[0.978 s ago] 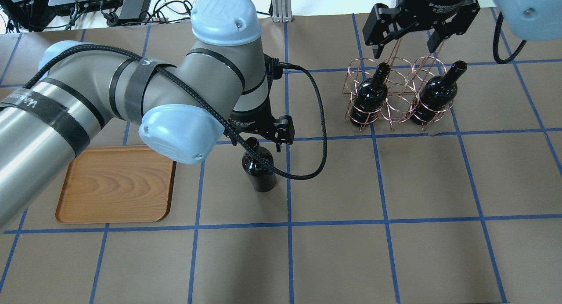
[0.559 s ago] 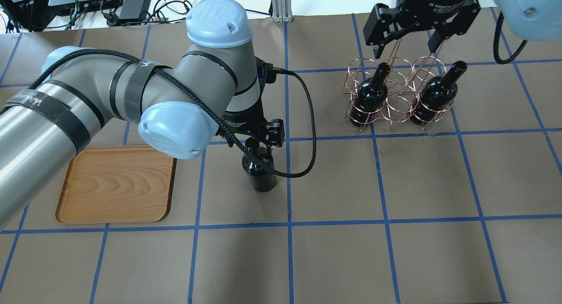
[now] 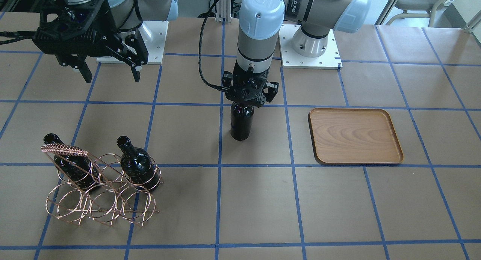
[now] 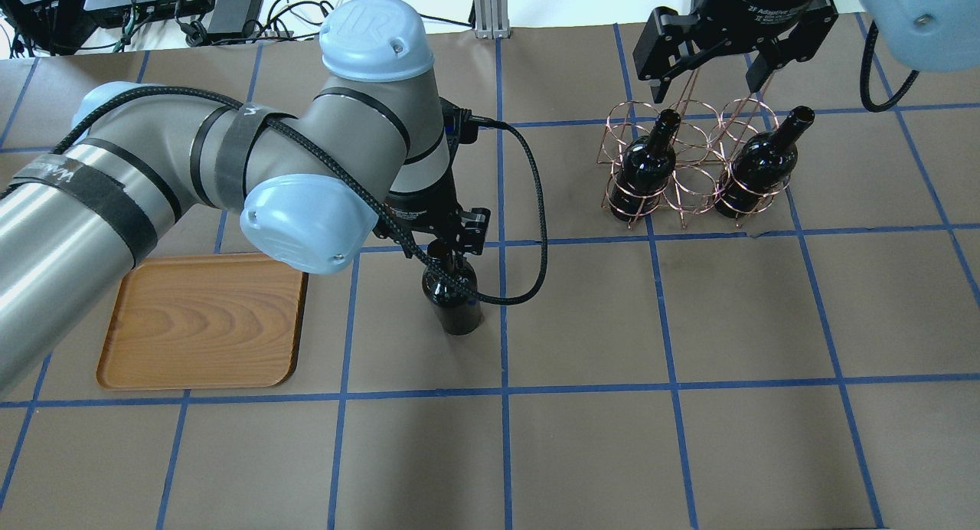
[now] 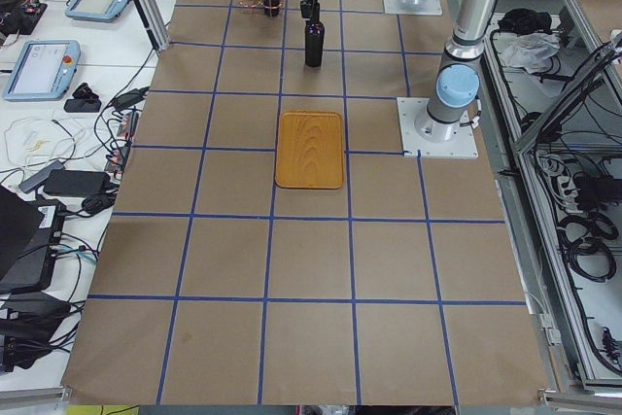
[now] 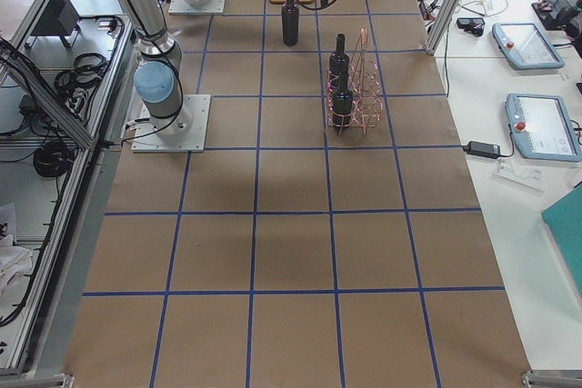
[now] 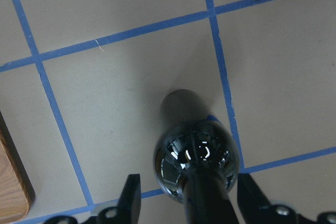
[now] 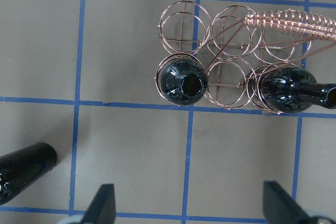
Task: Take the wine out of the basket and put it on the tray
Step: 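Move the left gripper over the standing bottle and lower onto its neck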
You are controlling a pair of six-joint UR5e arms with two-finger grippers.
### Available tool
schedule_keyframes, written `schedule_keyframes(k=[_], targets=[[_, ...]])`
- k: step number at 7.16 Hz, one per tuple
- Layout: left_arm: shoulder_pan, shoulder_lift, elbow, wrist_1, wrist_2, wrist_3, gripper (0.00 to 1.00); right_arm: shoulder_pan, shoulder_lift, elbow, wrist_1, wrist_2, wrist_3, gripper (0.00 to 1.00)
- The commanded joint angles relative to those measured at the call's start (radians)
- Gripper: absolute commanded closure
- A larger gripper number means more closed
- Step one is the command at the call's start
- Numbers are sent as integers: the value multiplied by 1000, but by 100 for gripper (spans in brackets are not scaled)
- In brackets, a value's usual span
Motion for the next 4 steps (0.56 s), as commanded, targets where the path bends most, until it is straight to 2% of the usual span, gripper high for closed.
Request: schedule_keyframes(k=[1, 4], targets=[[-5, -1, 0, 0, -5, -2, 44, 0, 0, 0, 0, 0, 0, 0], [-10, -1, -1, -3, -5, -8, 43, -1, 0, 0, -1, -2, -2, 0]])
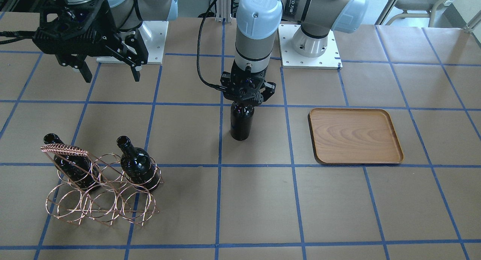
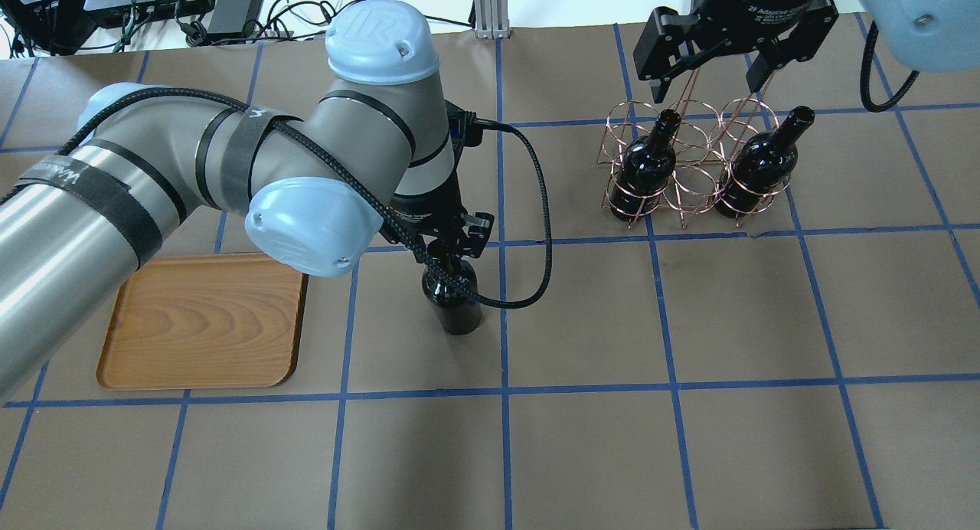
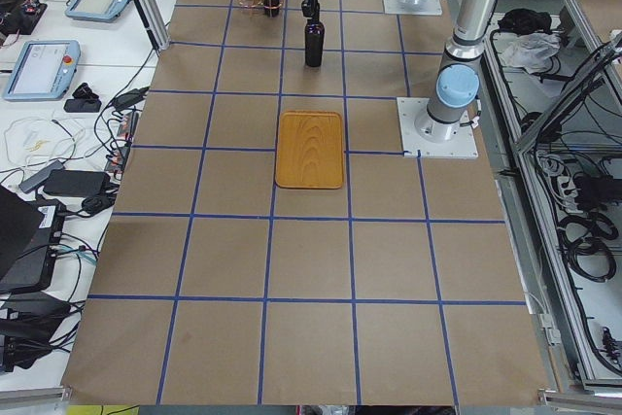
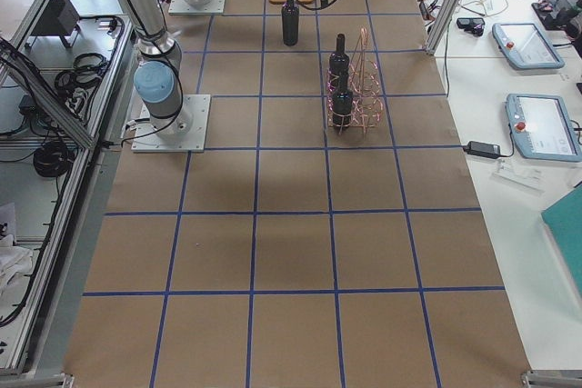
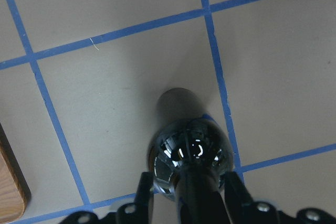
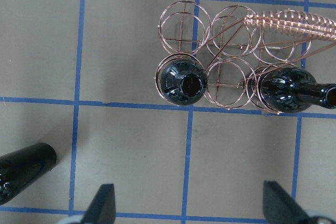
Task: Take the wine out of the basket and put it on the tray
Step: 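Close the left gripper on the bottle neck and lift it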
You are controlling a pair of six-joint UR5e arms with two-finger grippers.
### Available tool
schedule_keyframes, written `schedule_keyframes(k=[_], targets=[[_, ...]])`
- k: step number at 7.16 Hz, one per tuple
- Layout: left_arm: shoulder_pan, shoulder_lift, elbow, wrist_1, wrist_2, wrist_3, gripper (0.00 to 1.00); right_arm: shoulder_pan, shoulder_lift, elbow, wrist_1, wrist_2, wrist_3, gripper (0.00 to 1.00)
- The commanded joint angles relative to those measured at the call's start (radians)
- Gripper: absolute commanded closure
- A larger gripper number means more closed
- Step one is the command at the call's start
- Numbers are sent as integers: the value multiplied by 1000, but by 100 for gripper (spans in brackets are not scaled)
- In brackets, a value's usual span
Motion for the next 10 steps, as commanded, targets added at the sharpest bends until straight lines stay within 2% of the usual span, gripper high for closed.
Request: schedule_keyframes(k=[1, 2, 4, 6, 7, 8, 9, 10], targets=[[-1, -1, -1, -5, 0, -23, 31, -1, 0, 0, 1, 1, -3, 0], [-1, 0, -1, -9, 0, -37, 27, -1, -2, 0, 2, -2, -3, 0], [-1, 5, 1, -14, 1, -37, 28, -1, -2, 0, 6, 1, -12, 0], [-6, 8, -1, -20, 0, -37, 40, -4, 0, 0, -1, -2, -15, 0], [-6, 5, -1, -25, 0, -37, 61, -4, 0, 0, 1, -1, -15, 0], [-6, 5, -1, -25, 0, -37, 92, -4, 0, 0, 1, -1, -15, 0], [-6, 3, 1, -23, 0, -37, 100, -4, -2, 0, 1, -2, -15, 0], [-6, 6, 13, -40, 1, -37, 100, -4, -2, 0, -1, -2, -15, 0]])
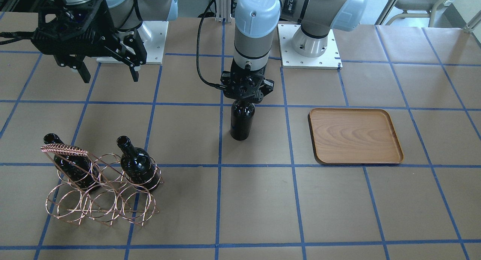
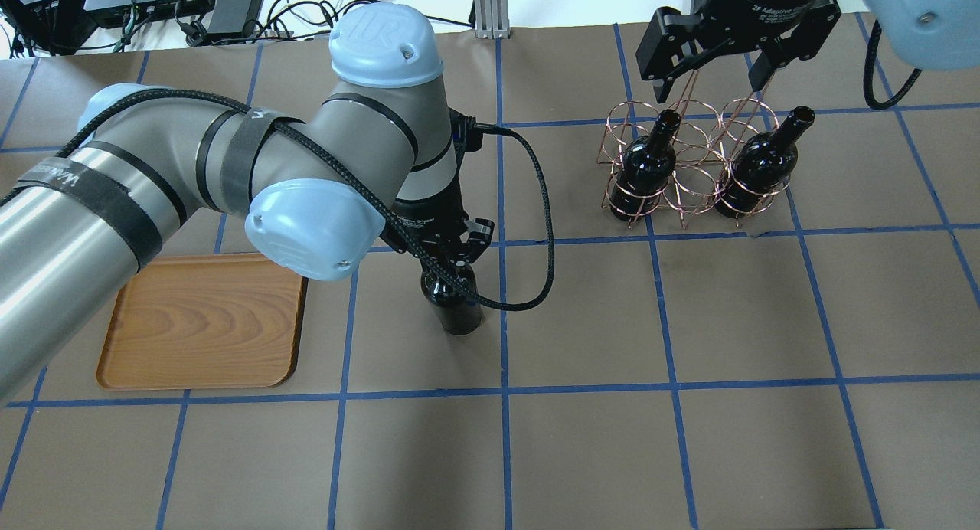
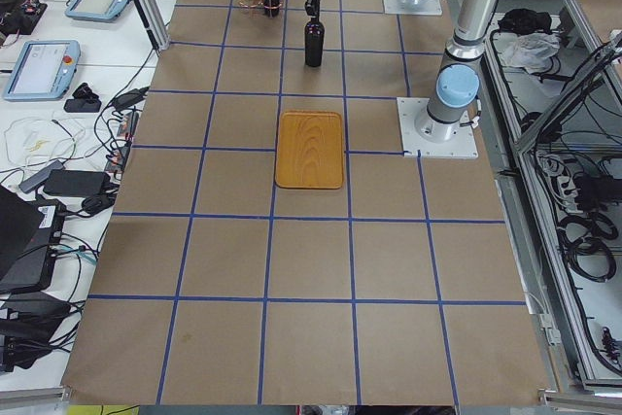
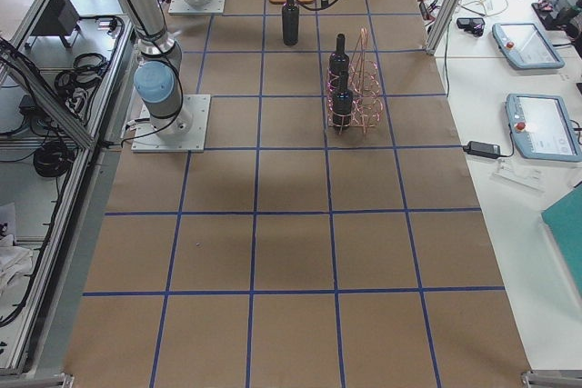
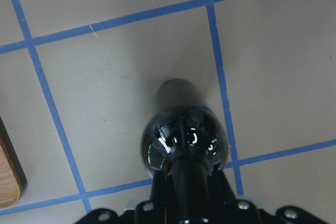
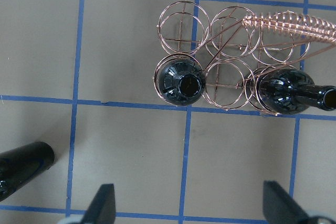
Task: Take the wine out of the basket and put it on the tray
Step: 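Close the left gripper on the bottle neck and lift it, then carry the bottle with the left gripper over the wooden tray and lower it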
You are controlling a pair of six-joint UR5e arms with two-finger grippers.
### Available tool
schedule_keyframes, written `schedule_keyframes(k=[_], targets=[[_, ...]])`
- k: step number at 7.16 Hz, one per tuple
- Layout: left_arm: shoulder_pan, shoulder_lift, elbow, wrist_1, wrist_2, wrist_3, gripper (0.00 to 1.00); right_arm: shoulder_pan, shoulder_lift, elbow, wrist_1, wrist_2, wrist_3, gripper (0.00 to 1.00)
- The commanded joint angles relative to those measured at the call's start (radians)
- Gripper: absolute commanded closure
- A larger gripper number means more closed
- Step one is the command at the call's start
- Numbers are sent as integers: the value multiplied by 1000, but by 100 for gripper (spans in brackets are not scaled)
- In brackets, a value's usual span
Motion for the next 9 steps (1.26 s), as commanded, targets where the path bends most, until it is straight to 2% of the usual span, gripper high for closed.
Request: schedule_keyframes(k=[1, 2, 4, 6, 8, 9], targets=[[11, 14, 22, -31, 7, 2, 100, 0, -1, 0, -1, 0, 0, 0], [20, 28, 57, -49, 16, 2, 100, 0, -2, 0, -1, 1, 0, 0], [142, 46, 221, -220, 76, 23, 100, 0, -2, 0, -1, 1, 2, 0], [314, 60, 228, -229, 182, 214, 100, 0, -2, 0, 0, 1, 2, 0], [513, 68, 197, -233, 172, 387, 100, 0, -2, 0, 0, 0, 0, 0], [620, 74, 145, -221, 161, 456, 100, 0, -2, 0, -1, 1, 2, 0]])
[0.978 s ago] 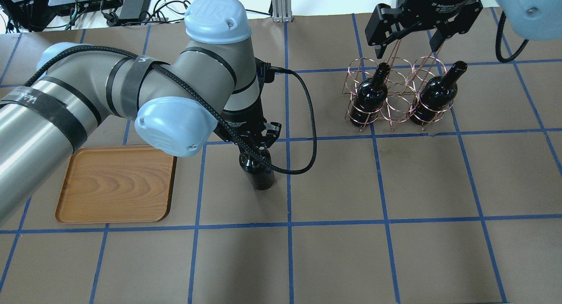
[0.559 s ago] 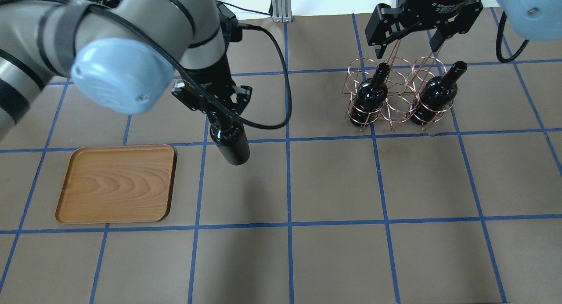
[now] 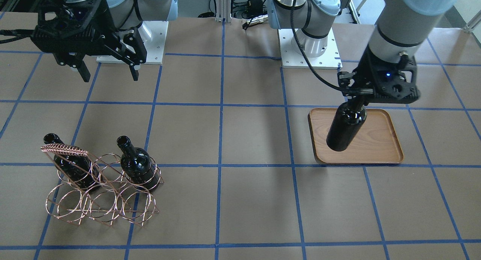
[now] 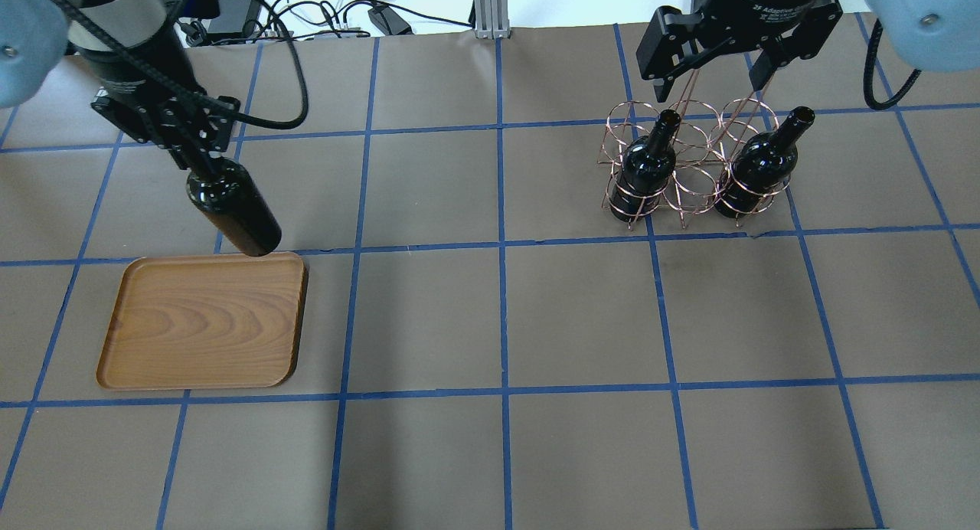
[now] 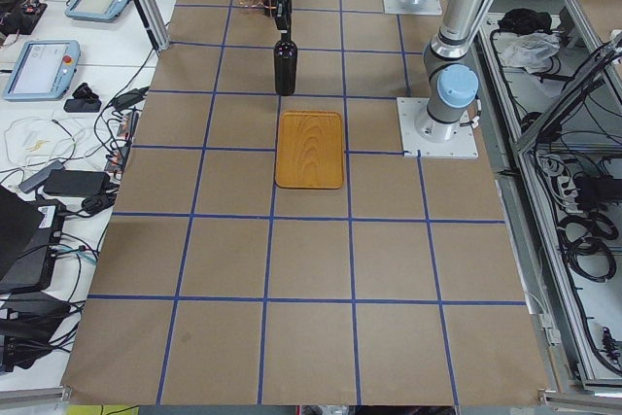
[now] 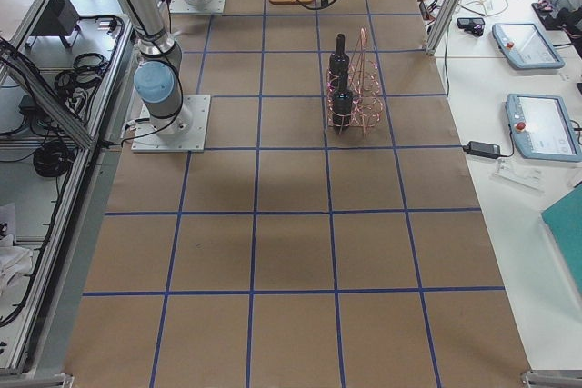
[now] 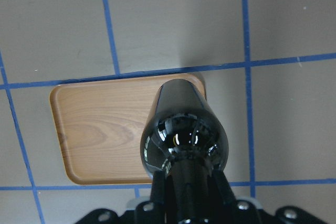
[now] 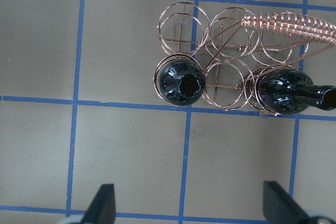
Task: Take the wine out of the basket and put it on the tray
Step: 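Carry the bottle with the left gripper over the wooden tray and lower it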
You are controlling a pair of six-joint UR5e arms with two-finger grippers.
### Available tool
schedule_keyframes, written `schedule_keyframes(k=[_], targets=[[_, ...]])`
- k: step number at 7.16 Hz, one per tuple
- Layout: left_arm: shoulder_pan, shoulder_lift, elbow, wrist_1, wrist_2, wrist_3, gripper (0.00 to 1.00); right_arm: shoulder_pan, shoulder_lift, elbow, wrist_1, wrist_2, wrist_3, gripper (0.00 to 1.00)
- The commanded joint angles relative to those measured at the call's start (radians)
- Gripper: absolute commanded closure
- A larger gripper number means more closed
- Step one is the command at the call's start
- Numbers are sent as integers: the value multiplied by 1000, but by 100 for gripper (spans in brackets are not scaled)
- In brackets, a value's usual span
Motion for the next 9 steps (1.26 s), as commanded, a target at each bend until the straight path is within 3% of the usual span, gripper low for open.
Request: schedule_keyframes(k=[1, 4, 9], targets=[[212, 18, -79, 22, -50, 199, 100, 0, 0, 0, 0, 2, 1, 0], [326, 29, -199, 118, -74, 295, 100, 0, 0, 0, 1, 2, 1, 0], [333, 12, -218, 127, -75, 331, 100, 3, 0, 0, 1, 2, 4, 0]])
